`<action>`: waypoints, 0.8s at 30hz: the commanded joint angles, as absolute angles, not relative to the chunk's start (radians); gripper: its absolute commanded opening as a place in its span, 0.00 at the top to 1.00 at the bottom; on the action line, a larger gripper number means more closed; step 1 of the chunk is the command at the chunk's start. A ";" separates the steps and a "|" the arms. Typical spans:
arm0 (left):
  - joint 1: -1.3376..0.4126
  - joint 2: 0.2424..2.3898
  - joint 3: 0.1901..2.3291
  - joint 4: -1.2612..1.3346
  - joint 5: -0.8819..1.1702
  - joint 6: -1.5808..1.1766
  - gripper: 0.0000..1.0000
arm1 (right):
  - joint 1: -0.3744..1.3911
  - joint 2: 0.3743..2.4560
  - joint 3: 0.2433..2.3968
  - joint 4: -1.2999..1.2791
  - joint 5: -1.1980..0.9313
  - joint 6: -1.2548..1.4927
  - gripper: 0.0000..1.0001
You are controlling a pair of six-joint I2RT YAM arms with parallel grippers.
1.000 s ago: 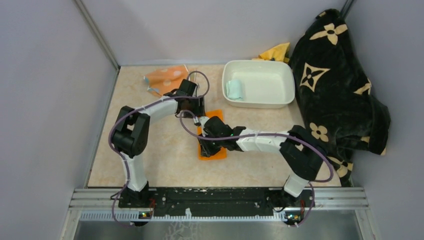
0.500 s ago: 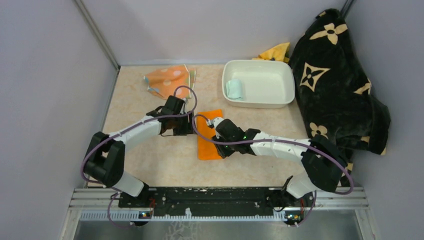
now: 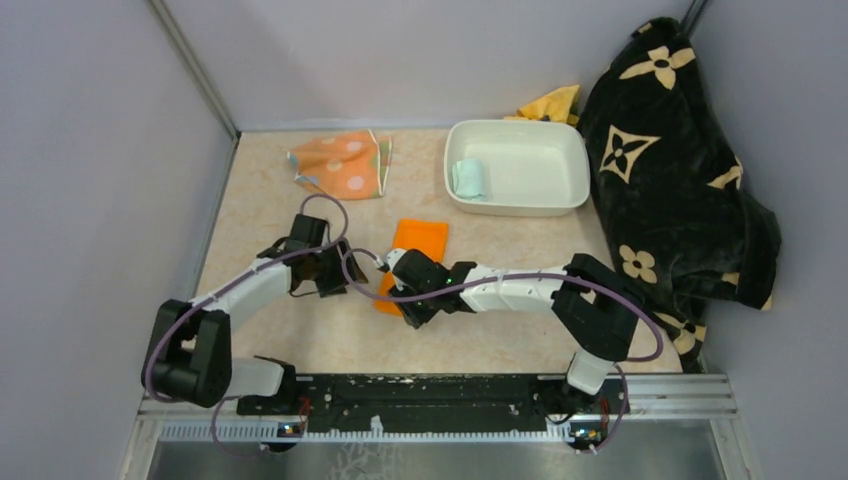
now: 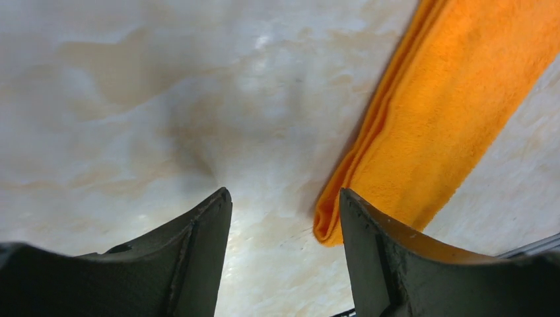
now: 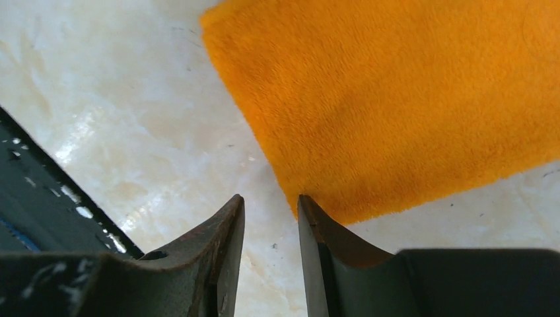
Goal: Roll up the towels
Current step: Roll the towel at the center of the board.
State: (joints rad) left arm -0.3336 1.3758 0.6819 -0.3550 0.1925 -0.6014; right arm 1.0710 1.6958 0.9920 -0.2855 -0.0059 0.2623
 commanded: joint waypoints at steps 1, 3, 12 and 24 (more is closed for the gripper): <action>-0.217 1.251 0.615 -0.374 0.241 -0.621 0.33 | 1.095 1.615 1.072 -0.310 -0.029 0.156 0.62; -0.195 1.200 0.606 -0.403 0.232 -0.615 0.33 | 1.118 1.596 1.072 -0.336 0.015 0.089 0.59; -0.193 1.106 0.559 -0.428 0.288 -0.700 0.32 | 1.158 1.644 1.060 -0.373 0.158 -0.061 0.55; -0.196 1.086 0.489 -0.374 0.340 -0.762 0.33 | 1.166 1.771 1.031 -0.309 0.108 -0.116 0.58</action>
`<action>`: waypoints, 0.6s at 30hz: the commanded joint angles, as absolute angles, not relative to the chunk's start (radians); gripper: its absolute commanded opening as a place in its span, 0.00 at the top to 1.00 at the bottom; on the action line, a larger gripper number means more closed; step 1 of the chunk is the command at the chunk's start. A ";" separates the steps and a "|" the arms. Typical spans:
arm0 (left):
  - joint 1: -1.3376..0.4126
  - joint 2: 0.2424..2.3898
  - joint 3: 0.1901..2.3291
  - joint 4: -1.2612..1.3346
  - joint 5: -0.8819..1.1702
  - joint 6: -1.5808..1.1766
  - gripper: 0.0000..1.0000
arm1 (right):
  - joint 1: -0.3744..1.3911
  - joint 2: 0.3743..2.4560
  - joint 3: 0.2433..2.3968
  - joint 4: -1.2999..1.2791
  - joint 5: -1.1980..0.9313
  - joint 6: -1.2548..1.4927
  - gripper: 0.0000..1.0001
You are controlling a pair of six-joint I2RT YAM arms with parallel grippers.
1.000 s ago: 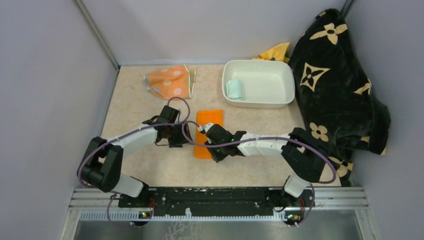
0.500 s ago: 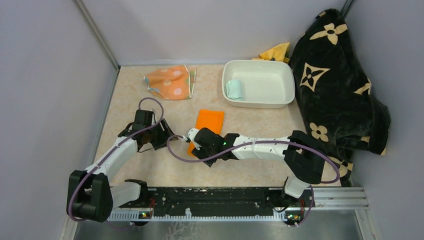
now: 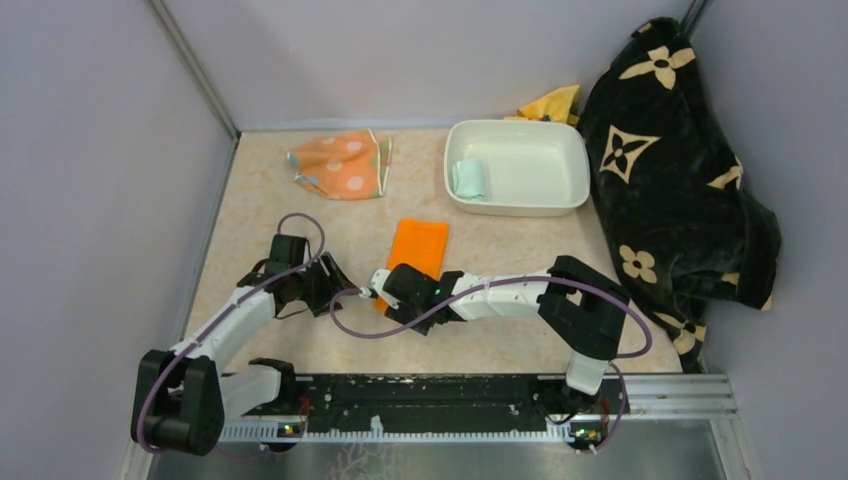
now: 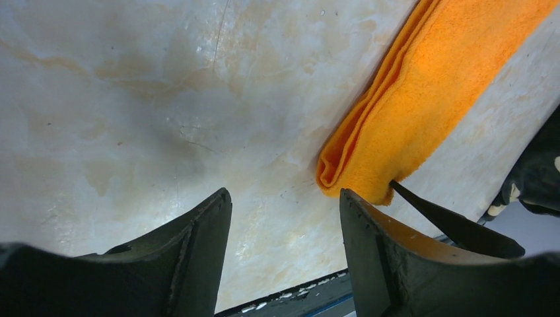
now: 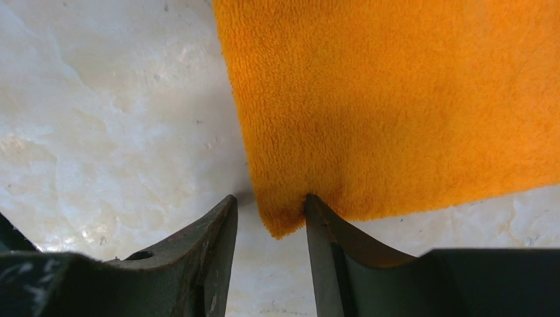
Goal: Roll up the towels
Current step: Roll the towel at the center of the board.
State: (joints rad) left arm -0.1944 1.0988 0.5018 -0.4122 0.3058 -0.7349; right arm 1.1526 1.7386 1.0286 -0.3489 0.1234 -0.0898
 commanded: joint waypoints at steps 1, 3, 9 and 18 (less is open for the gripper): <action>-0.196 1.088 0.485 -0.370 0.343 -0.766 0.33 | 1.166 1.784 1.026 -0.310 0.111 -0.113 0.59; -0.199 1.092 0.476 -0.362 0.349 -0.773 0.33 | 1.166 1.816 1.020 -0.313 0.112 -0.110 0.63; -0.209 1.086 0.456 -0.358 0.359 -0.814 0.33 | 1.162 1.819 1.033 -0.280 0.058 -0.048 0.99; -0.225 0.985 0.434 -0.352 0.347 -0.930 0.33 | 1.024 1.766 1.029 -0.110 -0.245 0.254 1.00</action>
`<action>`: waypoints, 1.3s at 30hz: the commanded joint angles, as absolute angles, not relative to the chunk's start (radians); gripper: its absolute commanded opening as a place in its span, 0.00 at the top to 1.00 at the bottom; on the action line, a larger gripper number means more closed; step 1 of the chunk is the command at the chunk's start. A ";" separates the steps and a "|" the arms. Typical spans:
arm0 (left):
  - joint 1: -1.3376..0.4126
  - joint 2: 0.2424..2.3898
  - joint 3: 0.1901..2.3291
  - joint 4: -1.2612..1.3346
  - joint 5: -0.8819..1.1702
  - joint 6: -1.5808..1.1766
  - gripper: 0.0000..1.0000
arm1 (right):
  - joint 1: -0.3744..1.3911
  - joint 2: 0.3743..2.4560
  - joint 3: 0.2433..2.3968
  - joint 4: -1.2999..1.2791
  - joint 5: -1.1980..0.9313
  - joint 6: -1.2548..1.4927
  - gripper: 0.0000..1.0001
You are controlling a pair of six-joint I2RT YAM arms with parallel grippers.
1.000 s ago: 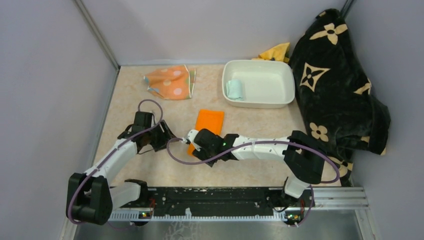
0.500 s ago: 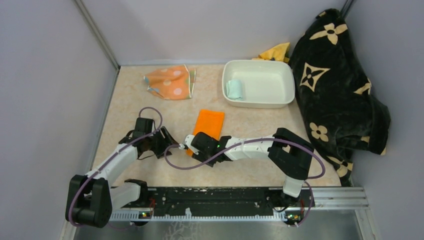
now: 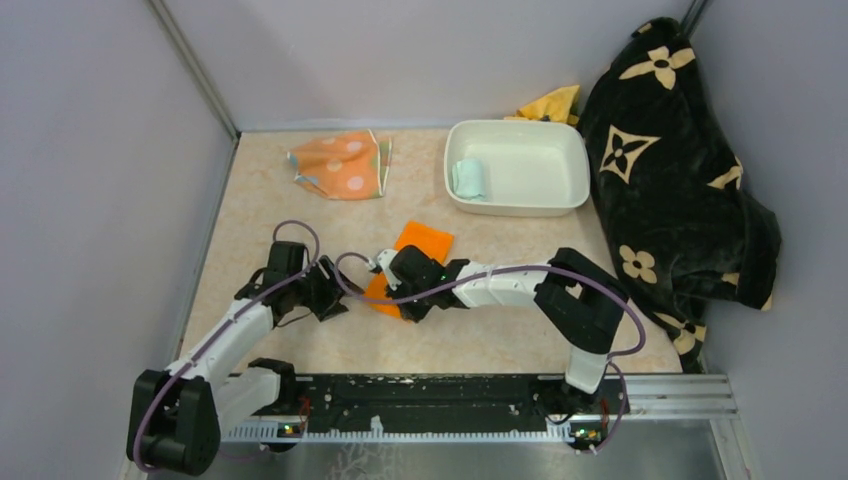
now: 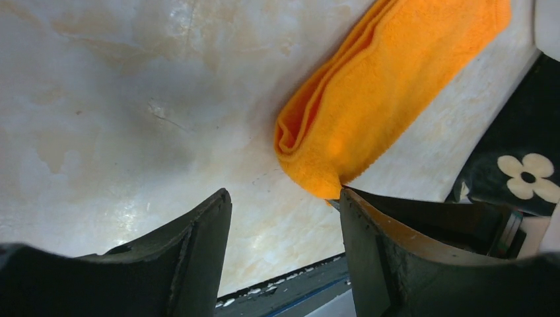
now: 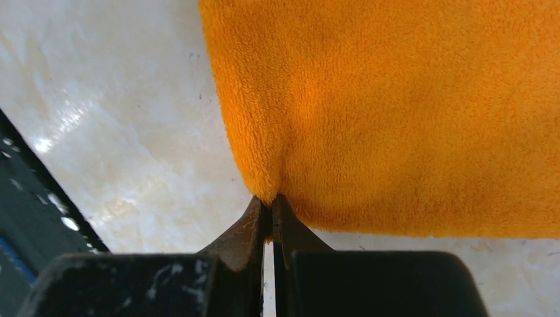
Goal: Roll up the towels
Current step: Roll the towel at the center of the board.
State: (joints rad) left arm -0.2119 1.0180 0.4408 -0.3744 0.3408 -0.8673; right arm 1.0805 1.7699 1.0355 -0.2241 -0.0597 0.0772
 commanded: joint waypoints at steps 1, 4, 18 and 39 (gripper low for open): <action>-0.227 0.983 0.435 -0.348 0.349 -0.935 0.33 | 1.010 1.764 1.021 -0.089 -0.270 0.276 1.00; -0.233 0.996 0.434 -0.332 0.351 -0.955 0.34 | 0.981 1.763 0.994 -0.023 -0.335 0.339 1.00; -0.290 1.182 0.479 -0.181 0.327 -0.976 0.46 | 0.960 1.789 0.944 0.078 -0.397 0.428 1.00; -0.290 1.229 0.590 -0.300 0.169 -0.831 0.55 | 0.858 1.847 0.870 0.285 -0.660 0.624 1.00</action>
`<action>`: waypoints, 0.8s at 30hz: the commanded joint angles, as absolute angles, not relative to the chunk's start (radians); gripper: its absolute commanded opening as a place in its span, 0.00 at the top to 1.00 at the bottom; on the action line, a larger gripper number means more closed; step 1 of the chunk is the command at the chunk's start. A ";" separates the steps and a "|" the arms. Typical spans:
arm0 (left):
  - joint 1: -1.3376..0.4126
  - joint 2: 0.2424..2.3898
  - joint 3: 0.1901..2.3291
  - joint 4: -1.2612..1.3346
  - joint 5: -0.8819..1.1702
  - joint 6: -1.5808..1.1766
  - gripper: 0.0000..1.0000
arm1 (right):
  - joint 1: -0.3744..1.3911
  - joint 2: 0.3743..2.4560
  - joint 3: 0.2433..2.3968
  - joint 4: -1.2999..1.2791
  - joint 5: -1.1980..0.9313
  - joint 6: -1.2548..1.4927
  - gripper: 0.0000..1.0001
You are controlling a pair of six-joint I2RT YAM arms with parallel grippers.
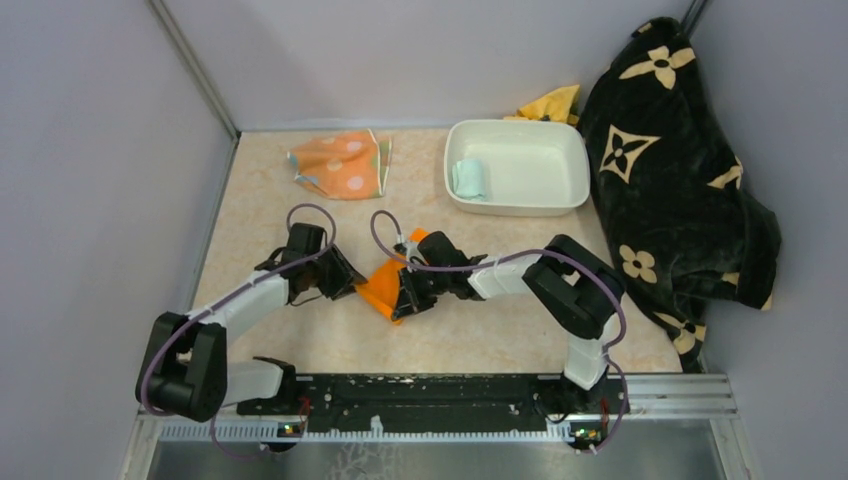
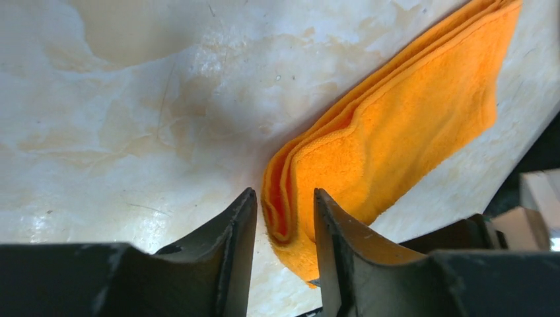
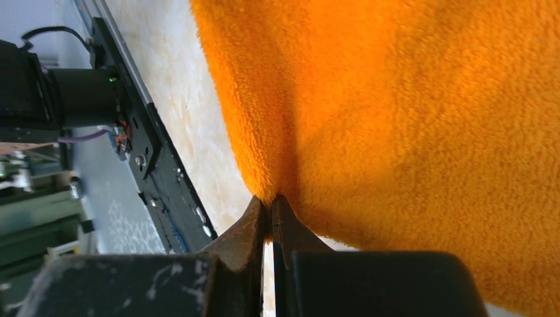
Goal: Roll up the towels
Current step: Roll the towel at the center of the board.
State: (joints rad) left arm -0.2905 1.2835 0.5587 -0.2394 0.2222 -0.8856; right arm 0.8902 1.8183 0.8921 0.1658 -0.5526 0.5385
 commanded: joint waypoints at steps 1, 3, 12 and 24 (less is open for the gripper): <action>-0.288 1.221 0.591 -0.312 0.165 -0.822 0.52 | 0.847 1.856 0.864 0.307 -0.682 0.647 1.00; -0.282 1.204 0.591 -0.340 0.164 -0.798 0.46 | 0.823 1.873 0.851 0.353 -0.720 0.687 1.00; -0.265 1.111 0.533 -0.369 0.294 -0.708 0.36 | 0.753 1.941 0.865 0.350 -0.781 0.743 1.00; -0.265 1.128 0.467 -0.220 0.436 -0.729 0.38 | 0.723 1.993 0.932 0.250 -0.807 0.720 1.00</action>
State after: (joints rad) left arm -0.2680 1.0859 0.4591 -0.3157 0.3725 -0.7292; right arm 0.7361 1.9728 0.8818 0.2878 -0.8230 0.7544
